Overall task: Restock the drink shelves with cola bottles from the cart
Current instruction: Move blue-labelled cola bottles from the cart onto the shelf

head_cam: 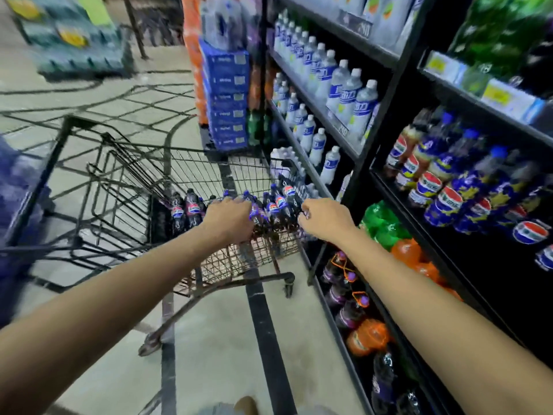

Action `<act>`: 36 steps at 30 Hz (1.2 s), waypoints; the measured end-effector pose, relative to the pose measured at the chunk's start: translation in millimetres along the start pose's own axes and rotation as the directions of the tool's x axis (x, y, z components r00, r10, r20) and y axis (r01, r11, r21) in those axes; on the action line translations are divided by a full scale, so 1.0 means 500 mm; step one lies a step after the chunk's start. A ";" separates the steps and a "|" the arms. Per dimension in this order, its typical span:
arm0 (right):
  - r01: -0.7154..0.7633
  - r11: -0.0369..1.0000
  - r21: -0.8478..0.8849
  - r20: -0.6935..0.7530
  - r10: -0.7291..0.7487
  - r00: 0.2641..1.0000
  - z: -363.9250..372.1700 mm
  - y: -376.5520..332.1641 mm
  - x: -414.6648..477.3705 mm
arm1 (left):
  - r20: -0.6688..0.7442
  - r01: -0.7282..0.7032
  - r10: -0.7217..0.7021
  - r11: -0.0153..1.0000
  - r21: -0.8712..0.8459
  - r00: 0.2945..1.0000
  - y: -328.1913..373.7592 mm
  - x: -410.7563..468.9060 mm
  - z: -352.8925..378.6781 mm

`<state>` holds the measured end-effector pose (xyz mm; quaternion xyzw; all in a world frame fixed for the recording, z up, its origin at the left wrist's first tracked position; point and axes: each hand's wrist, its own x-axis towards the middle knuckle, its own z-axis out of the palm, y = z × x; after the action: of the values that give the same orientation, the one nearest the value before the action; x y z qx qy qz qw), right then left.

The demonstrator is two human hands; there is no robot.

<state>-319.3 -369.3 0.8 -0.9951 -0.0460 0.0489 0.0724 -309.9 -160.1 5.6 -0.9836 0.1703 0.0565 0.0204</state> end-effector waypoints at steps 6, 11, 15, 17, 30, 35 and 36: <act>0.039 0.999 -0.034 0.091 -0.036 0.995 0.026 -0.028 0.144 | 0.043 0.036 -0.037 0.999 0.003 0.998 -0.071 0.106 0.020; 0.035 0.999 -0.039 0.160 -0.028 0.987 0.081 -0.005 0.294 | 0.120 0.054 -0.056 0.998 0.016 0.991 -0.095 0.229 0.076; 0.006 1.000 -0.023 0.203 -0.002 0.979 0.129 0.039 0.418 | 0.212 0.043 -0.044 0.999 0.011 0.976 -0.097 0.358 0.135; 0.012 1.000 -0.014 0.225 -0.009 0.974 0.156 0.068 0.479 | 0.245 0.050 -0.047 0.999 -0.009 0.968 -0.097 0.423 0.165; -0.134 0.989 -0.060 0.356 0.146 0.923 0.353 0.173 0.733 | 0.453 0.153 -0.117 0.987 -0.045 0.884 -0.164 0.650 0.367; -0.282 0.957 -0.068 0.367 0.287 0.885 0.446 0.176 0.781 | 0.515 0.163 -0.104 0.984 -0.071 0.851 -0.201 0.695 0.448; -0.313 0.947 -0.070 0.365 0.317 0.875 0.464 0.175 0.788 | 0.524 0.158 -0.096 0.985 -0.075 0.846 -0.209 0.705 0.463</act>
<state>54.4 -384.4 -276.2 -0.9622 0.1035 0.2473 0.0489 31.1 -165.5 -263.7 -0.9405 0.0895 0.3276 0.0123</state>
